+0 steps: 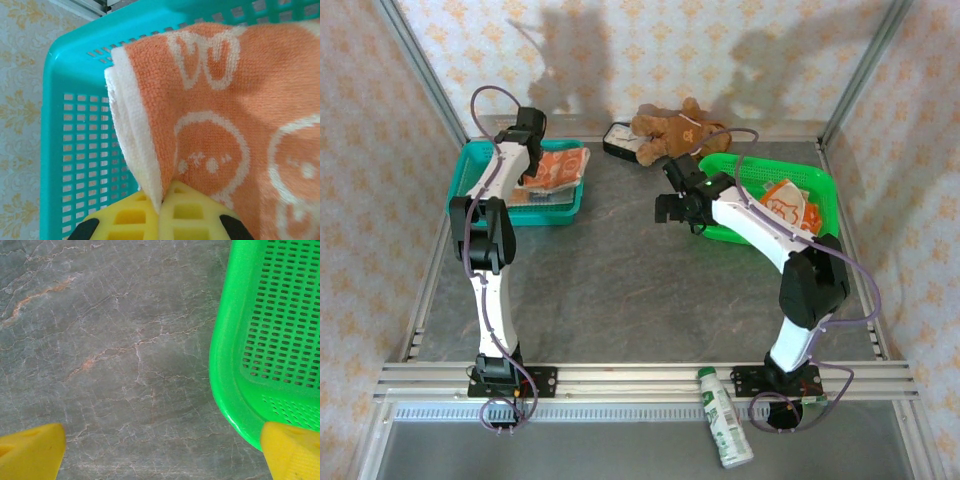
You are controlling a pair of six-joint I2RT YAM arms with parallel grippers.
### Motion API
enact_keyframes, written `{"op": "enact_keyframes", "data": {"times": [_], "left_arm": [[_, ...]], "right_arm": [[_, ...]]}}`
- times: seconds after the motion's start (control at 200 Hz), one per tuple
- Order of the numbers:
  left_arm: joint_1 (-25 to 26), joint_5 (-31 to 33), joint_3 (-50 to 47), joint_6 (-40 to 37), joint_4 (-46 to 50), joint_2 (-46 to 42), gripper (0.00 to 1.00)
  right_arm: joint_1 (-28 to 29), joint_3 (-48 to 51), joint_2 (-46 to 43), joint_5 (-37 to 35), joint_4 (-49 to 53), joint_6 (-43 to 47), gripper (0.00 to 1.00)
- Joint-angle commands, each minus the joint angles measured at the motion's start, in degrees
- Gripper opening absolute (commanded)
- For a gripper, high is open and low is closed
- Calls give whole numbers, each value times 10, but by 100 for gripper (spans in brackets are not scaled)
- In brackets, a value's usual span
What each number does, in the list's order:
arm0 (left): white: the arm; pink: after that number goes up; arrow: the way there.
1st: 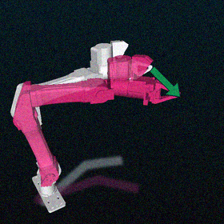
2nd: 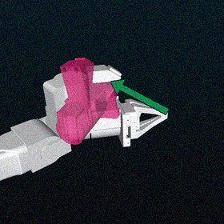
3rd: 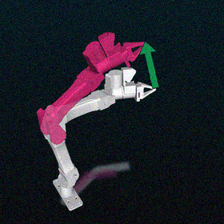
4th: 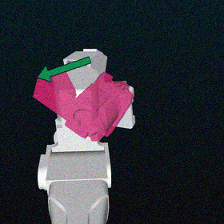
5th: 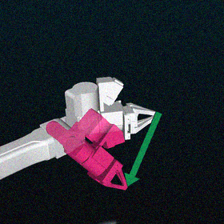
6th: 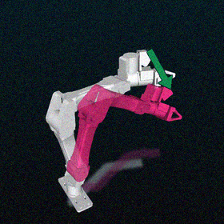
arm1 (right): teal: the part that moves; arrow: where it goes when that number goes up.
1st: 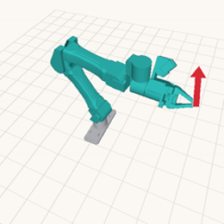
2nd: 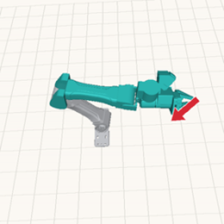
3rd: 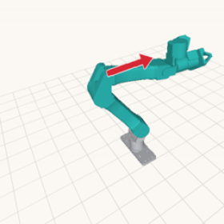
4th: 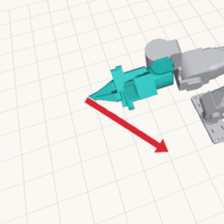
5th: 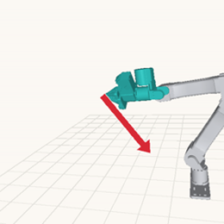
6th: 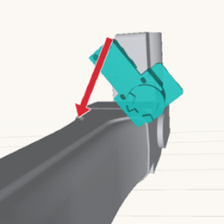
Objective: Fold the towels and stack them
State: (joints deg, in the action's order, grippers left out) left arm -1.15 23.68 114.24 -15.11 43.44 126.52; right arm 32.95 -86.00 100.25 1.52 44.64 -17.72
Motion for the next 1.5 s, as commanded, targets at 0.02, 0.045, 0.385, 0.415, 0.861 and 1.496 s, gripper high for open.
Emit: {"op": "enact_keyframes", "data": {"times": [0.02, 0.045, 0.385, 0.415, 0.861, 1.496], "left_arm": [[-2, 25, 0, -7, -12, -9, 0], [-2, 25, 0, -8, -13, -8, 0], [2, 20, 33, 6, 7, 5, 0], [4, 21, 36, 6, 11, 3, 0], [21, 31, 42, 0, 30, -49, 0], [31, 55, 19, -8, 30, -48, 0]], "right_arm": [[-2, -15, 2, -3, 10, 2, 99], [-2, -14, 1, -3, 11, 2, 99], [-2, 0, -9, -6, 10, 2, 99], [-2, 0, -9, -6, 9, 1, 99], [-3, 7, -5, 3, -1, -5, 99], [-3, 13, -5, 9, -3, -10, 99]]}}
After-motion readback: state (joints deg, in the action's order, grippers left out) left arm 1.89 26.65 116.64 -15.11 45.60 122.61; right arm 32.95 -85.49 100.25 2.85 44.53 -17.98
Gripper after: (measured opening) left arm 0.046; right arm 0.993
